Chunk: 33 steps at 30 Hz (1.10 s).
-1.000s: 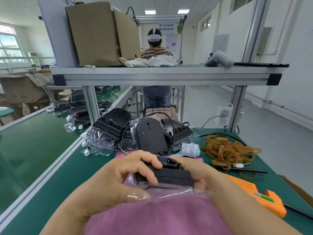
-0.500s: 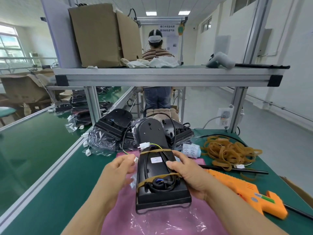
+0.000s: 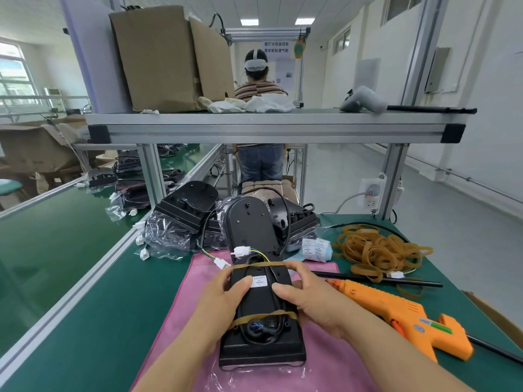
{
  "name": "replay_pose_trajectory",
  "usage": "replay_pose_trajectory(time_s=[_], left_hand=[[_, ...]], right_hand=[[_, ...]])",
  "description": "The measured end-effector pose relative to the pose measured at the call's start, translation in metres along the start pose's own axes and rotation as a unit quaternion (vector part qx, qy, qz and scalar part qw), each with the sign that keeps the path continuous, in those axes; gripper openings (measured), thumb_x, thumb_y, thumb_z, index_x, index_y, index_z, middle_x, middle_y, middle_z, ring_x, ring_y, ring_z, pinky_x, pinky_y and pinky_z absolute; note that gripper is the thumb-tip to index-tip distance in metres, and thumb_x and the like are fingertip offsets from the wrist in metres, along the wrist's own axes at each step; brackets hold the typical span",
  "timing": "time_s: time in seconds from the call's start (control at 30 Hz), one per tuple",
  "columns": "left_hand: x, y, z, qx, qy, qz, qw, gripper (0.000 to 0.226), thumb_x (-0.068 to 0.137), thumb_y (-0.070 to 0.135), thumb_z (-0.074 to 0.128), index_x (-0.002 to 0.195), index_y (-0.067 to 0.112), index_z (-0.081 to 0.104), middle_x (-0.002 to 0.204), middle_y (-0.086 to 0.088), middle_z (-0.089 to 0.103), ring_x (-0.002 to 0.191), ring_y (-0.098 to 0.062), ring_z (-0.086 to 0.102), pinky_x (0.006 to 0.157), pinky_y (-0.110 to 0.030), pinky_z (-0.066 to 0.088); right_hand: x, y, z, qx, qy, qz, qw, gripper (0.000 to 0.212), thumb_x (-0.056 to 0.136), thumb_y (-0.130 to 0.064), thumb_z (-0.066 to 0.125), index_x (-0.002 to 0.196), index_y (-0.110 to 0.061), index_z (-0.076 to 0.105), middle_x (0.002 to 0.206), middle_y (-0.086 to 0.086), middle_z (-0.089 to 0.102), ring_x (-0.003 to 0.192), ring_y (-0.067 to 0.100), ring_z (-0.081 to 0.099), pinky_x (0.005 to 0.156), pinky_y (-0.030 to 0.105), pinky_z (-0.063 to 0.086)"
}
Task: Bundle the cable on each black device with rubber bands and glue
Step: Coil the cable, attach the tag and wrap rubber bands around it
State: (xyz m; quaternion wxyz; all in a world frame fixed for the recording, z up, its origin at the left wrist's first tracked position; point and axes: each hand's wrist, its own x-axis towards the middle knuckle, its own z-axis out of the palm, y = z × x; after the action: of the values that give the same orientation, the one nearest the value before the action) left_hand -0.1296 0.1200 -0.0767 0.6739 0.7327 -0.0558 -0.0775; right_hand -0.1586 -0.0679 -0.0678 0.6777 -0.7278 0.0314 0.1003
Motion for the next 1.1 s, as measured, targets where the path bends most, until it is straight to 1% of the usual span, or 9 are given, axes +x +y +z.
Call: replay_pose_trajectory(time_s=[0.1,0.17,0.3,0.43,0.53,0.7,0.83,0.97,1.1], left_hand=[[0.003,-0.006,0.002,0.023,0.002,0.011,1.000,0.018,0.096,0.016,0.060,0.112,0.020,0.067,0.098,-0.002,0.076,0.089,-0.021,0.073,0.079,-0.038,0.060],[0.004,-0.009,0.003,0.034,0.008,0.011,0.999,0.018,0.096,0.016,0.061,0.111,0.022,0.068,0.094,-0.001,0.077,0.084,-0.019,0.074,0.071,-0.032,0.061],[0.008,-0.018,0.005,0.075,0.027,0.022,0.997,0.017,0.094,0.019,0.062,0.106,0.029,0.069,0.095,0.003,0.076,0.089,-0.018,0.073,0.084,-0.045,0.058],[0.013,-0.027,0.006,0.114,0.049,0.042,0.991,0.018,0.087,0.024,0.067,0.104,0.032,0.070,0.099,0.004,0.074,0.093,-0.016,0.070,0.087,-0.046,0.056],[0.019,-0.033,0.007,0.134,0.082,0.028,0.987,0.026,0.085,0.017,0.070,0.108,0.028,0.070,0.106,0.000,0.071,0.097,-0.015,0.068,0.092,-0.046,0.054],[0.018,-0.034,0.009,0.136,0.086,0.030,0.987,0.025,0.085,0.013,0.068,0.092,0.038,0.068,0.103,-0.001,0.071,0.091,-0.011,0.068,0.087,-0.040,0.056],[0.016,-0.033,0.008,0.133,0.084,0.021,0.987,0.025,0.088,0.015,0.067,0.107,0.030,0.069,0.107,-0.004,0.067,0.091,-0.014,0.068,0.087,-0.039,0.057],[0.016,-0.035,0.007,0.117,0.085,0.023,0.989,0.025,0.089,0.012,0.067,0.109,0.025,0.068,0.089,0.007,0.071,0.072,0.000,0.069,0.066,-0.018,0.054],[0.015,-0.035,0.007,0.110,0.077,0.008,0.991,0.028,0.090,0.012,0.066,0.116,0.021,0.068,0.094,0.000,0.073,0.082,-0.014,0.072,0.082,-0.040,0.059]], right_hand=[[0.002,0.001,-0.005,-0.122,0.026,0.002,0.992,0.051,0.082,-0.035,0.074,0.126,-0.033,0.048,0.108,0.001,0.073,0.100,0.017,0.071,0.095,0.041,0.055],[0.002,0.002,-0.007,-0.183,0.038,0.005,0.982,0.056,0.073,-0.044,0.075,0.123,-0.035,0.051,0.106,-0.004,0.073,0.099,0.013,0.070,0.096,0.039,0.054],[0.004,0.007,-0.008,-0.218,0.054,0.000,0.975,0.054,0.072,-0.043,0.078,0.120,-0.033,0.056,0.104,-0.011,0.073,0.097,0.004,0.068,0.094,0.034,0.054],[0.005,0.009,-0.008,-0.272,0.065,0.008,0.960,0.056,0.076,-0.045,0.076,0.126,-0.031,0.055,0.114,-0.010,0.068,0.106,0.009,0.064,0.099,0.036,0.050],[0.002,0.011,-0.012,-0.320,0.072,0.011,0.945,0.058,0.083,-0.046,0.070,0.136,-0.033,0.051,0.113,-0.011,0.065,0.105,0.008,0.060,0.096,0.029,0.049],[-0.010,0.007,-0.032,-0.393,0.143,-0.022,0.908,0.050,0.090,-0.045,0.062,0.135,-0.023,0.055,0.114,-0.010,0.062,0.102,0.007,0.057,0.089,0.023,0.046],[-0.028,0.010,-0.051,-0.421,0.205,-0.032,0.883,0.032,0.088,-0.043,0.066,0.114,-0.025,0.067,0.102,-0.013,0.064,0.094,0.005,0.058,0.085,0.021,0.047],[-0.053,0.016,-0.068,-0.412,0.286,-0.033,0.864,0.019,0.080,-0.045,0.074,0.083,-0.030,0.062,0.083,-0.013,0.062,0.078,0.005,0.057,0.071,0.029,0.049],[-0.082,0.028,-0.080,-0.423,0.344,0.009,0.838,0.030,0.076,-0.051,0.074,0.077,-0.029,0.054,0.078,-0.010,0.058,0.072,0.006,0.054,0.059,0.028,0.042]])
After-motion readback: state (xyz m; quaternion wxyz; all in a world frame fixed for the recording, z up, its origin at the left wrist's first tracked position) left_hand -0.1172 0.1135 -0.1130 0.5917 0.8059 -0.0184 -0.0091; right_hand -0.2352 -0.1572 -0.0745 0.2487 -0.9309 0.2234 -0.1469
